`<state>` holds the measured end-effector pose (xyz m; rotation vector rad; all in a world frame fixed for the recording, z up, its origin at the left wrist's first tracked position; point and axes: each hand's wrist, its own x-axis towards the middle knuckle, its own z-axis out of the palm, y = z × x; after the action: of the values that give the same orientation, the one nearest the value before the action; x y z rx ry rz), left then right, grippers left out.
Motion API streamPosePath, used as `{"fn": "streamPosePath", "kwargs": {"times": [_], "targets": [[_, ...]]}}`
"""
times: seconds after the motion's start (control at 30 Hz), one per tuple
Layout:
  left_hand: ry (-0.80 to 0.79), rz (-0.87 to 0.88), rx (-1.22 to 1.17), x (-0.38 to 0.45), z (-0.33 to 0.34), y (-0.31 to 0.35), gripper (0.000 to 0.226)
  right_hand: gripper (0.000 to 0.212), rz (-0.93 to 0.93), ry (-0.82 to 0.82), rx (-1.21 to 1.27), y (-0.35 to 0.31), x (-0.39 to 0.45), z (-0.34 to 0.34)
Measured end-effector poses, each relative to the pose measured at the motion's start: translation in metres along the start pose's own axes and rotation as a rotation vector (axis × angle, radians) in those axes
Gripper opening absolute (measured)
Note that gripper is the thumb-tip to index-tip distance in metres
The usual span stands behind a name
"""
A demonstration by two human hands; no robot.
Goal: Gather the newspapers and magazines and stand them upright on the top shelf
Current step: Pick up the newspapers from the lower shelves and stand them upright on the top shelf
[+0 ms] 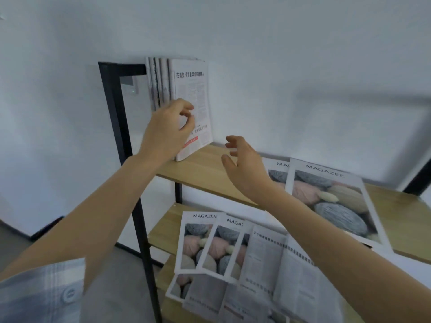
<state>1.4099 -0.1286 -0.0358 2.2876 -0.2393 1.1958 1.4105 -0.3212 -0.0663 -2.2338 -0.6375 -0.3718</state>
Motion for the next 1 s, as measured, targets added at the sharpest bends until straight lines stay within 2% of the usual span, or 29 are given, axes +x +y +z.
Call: {"fn": "streamPosePath", "kwargs": {"times": [0.2, 0.4, 0.6, 0.87, 1.0], "targets": [[-0.146, -0.232, -0.197, -0.100, 0.038, 0.047, 0.016, 0.040, 0.013, -0.065, 0.009, 0.021, -0.094, -0.031], [-0.301, -0.408, -0.269, -0.189, 0.073, 0.066, 0.009, 0.037, 0.141, -0.239, -0.030, 0.065, -0.160, -0.025], [-0.535, -0.591, -0.335, -0.248, 0.124, 0.052, 0.007, 0.033, 0.383, -0.337, -0.065, 0.137, -0.196, -0.005], [-0.821, -0.871, -0.396, -0.292, 0.209, 0.020, 0.008, 0.035, 0.846, -0.390, -0.090, 0.234, -0.194, 0.019], [-0.938, -0.937, -0.345, -0.304, 0.249, 0.008, 0.022, 0.028, 0.987, -0.392, -0.128, 0.275, -0.179, 0.036]]}}
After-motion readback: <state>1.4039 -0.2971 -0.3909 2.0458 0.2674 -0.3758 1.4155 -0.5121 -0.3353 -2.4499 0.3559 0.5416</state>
